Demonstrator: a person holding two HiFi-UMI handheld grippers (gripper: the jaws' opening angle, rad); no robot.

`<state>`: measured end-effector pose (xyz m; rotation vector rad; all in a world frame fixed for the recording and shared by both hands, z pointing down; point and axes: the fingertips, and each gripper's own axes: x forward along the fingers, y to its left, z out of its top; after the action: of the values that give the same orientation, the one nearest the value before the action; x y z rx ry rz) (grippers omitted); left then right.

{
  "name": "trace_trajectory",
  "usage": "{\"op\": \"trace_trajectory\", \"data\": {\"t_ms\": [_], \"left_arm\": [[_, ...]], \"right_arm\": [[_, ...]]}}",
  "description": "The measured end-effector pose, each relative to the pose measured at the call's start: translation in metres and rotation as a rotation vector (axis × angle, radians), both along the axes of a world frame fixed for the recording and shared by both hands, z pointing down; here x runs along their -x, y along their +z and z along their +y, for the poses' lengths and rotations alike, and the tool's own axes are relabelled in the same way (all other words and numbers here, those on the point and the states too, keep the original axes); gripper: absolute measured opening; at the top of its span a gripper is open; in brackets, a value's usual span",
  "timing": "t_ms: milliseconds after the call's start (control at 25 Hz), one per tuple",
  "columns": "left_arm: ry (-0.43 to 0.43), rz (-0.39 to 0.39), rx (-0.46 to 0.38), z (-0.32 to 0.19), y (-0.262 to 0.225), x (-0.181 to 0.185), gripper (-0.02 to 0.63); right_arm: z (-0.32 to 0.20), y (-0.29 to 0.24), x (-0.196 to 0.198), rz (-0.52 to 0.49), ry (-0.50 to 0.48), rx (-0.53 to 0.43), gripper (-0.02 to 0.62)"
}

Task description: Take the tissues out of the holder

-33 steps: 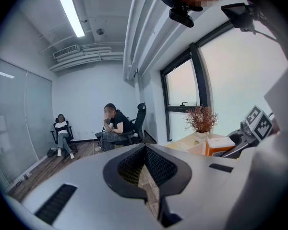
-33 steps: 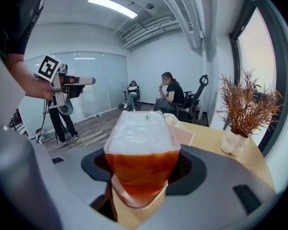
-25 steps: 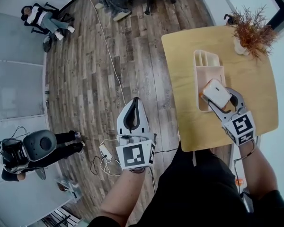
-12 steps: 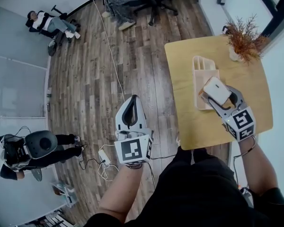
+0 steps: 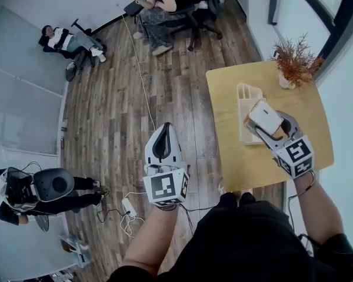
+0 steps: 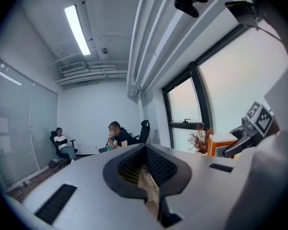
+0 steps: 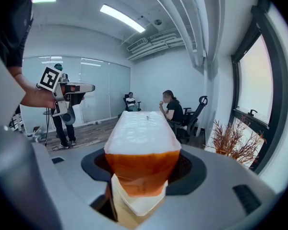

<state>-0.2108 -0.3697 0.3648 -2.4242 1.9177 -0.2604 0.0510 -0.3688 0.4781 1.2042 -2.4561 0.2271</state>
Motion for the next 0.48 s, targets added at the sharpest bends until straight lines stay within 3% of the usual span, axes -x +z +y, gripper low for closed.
{"op": "trace_trajectory", "data": {"t_ms": [480], "left_arm": [[0.022,0.003,-0.052,-0.011,-0.04,-0.01,0.005]], "right_arm": [[-0.007,-0.05,-0.009,-0.006,-0.042,-0.045,0.284]]}}
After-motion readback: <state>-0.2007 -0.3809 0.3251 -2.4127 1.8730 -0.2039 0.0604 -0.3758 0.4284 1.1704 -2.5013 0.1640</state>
